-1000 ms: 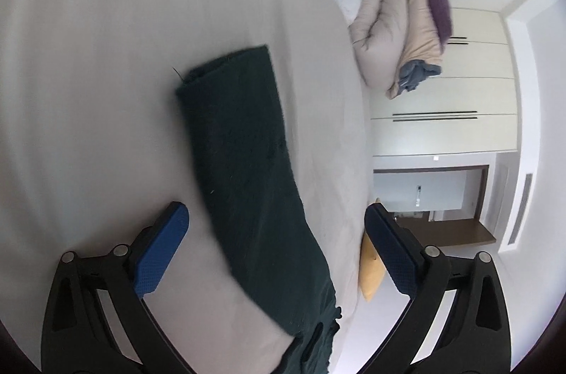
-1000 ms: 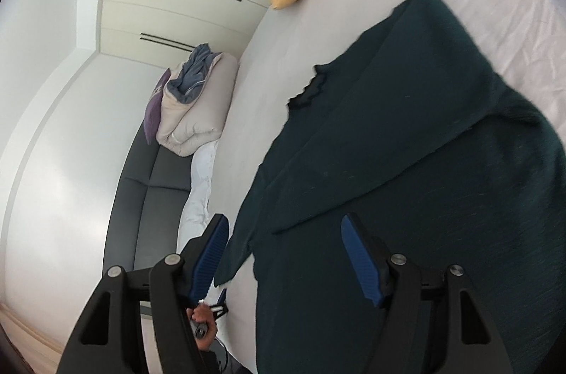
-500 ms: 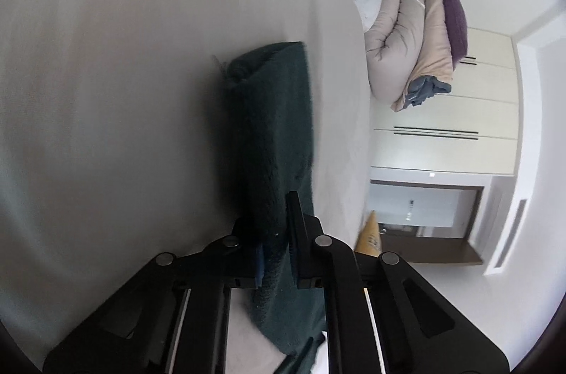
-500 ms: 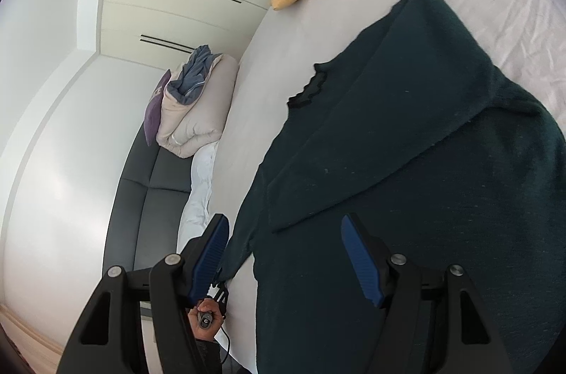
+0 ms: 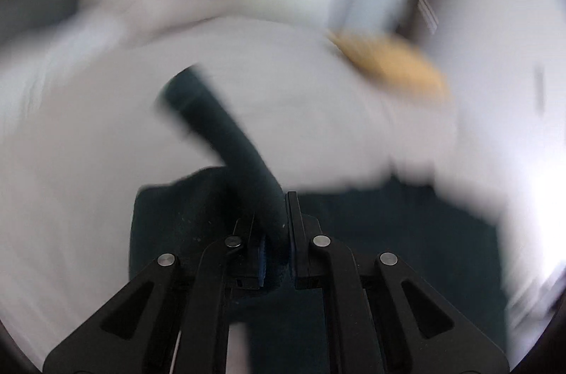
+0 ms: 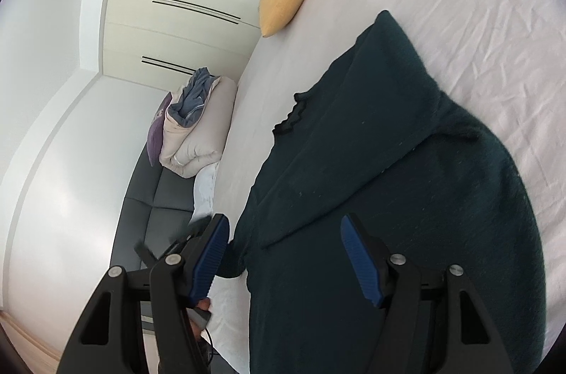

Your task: Fold small clothes

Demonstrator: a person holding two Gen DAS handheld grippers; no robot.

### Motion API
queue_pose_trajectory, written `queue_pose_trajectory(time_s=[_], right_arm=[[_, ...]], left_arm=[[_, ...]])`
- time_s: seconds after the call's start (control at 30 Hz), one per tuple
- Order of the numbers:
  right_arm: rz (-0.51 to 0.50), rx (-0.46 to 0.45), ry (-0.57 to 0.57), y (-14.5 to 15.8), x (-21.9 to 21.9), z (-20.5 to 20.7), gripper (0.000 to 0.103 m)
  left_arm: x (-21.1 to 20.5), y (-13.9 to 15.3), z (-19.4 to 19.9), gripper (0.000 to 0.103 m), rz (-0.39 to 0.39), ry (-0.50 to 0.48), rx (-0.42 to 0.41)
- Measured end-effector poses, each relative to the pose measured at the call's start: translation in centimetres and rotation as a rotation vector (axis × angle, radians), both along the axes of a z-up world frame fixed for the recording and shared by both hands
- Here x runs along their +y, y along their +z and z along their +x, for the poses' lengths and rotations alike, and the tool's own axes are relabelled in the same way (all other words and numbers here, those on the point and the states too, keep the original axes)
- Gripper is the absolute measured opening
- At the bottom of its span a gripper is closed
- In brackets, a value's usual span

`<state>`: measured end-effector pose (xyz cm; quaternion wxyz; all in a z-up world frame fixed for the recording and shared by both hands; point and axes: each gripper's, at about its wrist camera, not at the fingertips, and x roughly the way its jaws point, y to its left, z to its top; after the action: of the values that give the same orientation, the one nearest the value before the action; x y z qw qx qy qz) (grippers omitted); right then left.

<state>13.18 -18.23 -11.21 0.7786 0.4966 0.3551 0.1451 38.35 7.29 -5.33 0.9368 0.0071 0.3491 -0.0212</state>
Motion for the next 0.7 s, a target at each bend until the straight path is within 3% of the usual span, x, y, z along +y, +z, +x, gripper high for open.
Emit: queue_pose_trajectory(time_s=[0.07,0.1,0.2,0.3,0.5,0.7], right_arm=[[-0.009,0.017,0.005,-0.4,-0.1,0.7,0.07],[-0.019,0.021,0.017,-0.5,0.1,1.4,0.07],[-0.048,0.03,0.074,-0.5,1.1,3.4,0.07],[-0.065,0.044,0.133,-0.8,3.1,6.4,0.07],[0.09,0.13,0.3,-3.5,9.4,12.6,0.07],[0.142,0.242,0.349,-5.9,14.6,16.8,0.069]], left_arm=[[-6.2,-2.8,-0.5,0.008,0.206,-0.101,0.004],[-8.3,-4.5,-0.8,0.008,0.269,-0.141,0.012],[-10.9,-7.9,-1.5,0.008,0.363,-0.178,0.035],[-10.6,-8.8,-1.3,0.008,0.361,-0.173,0.038],[-9.6,-9.8,-3.4,0.008,0.325,-0.16,0.008],[-8.2,-8.3,-5.5,0.008,0.223,-0.134,-0.035]])
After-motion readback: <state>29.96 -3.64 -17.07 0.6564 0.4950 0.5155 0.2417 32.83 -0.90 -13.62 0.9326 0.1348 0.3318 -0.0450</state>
